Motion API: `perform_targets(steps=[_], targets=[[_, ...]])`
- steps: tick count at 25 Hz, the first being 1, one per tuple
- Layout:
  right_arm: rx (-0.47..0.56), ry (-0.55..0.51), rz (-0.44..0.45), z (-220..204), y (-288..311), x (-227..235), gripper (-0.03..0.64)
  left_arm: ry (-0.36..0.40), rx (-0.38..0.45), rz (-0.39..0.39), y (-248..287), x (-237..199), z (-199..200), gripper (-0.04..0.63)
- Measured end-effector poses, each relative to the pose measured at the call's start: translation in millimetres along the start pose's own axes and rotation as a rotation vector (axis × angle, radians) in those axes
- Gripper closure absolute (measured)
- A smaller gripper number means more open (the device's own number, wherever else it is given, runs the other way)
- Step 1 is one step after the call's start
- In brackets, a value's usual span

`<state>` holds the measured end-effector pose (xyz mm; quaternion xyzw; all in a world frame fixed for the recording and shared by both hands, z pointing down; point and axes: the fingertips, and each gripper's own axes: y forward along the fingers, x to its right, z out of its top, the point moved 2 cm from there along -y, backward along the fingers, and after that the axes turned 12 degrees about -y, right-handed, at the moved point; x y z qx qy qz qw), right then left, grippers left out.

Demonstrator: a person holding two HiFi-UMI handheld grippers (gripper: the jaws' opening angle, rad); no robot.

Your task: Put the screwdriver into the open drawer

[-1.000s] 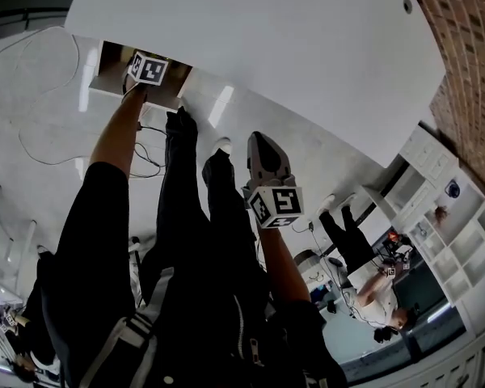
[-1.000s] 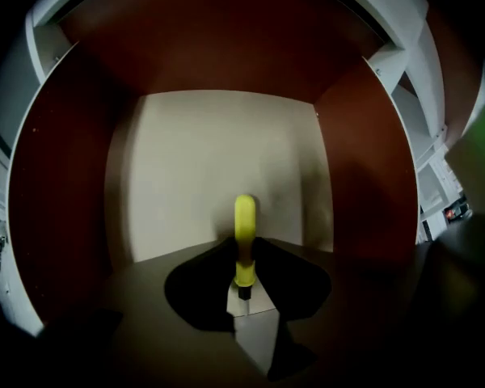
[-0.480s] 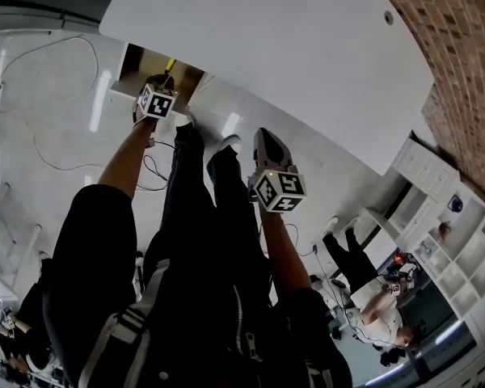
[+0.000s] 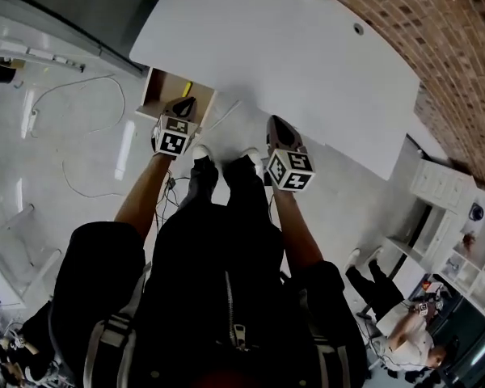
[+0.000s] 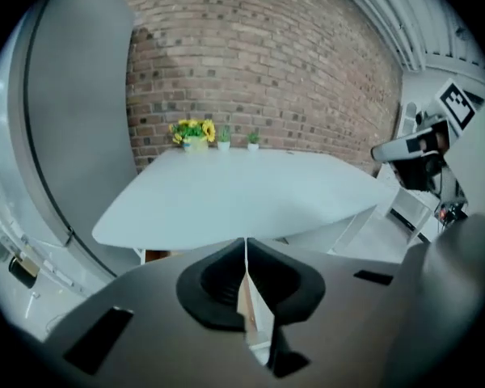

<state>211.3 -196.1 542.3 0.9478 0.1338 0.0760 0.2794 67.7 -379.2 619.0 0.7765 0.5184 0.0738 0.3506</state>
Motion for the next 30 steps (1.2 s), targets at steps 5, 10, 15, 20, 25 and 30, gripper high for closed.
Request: perform_targets(steps=[5, 10, 15, 20, 25, 30], targets=[[0.142, -0.053, -0.006, 56, -17, 9, 0.609, 0.01, 0.192, 0.007, -45, 28, 83, 0.565], [0.275, -0.106, -0.028, 104, -37, 10, 0.609, 0.061, 0.333, -0.039, -80, 55, 144, 0.566], [0.325, -0.12, -0.052, 116, -53, 5, 0.609, 0.089, 0.392, -0.062, -105, 62, 169, 0.566], [0.333, -0.117, -0.077, 115, -62, 10, 0.609, 0.117, 0.401, -0.072, -107, 65, 172, 0.565], [0.337, -0.114, -0.081, 117, -63, 9, 0.609, 0.113, 0.399, -0.084, -109, 66, 170, 0.565], [0.328, -0.119, -0.076, 115, -59, 2, 0.609, 0.107, 0.402, -0.092, -112, 65, 169, 0.566]])
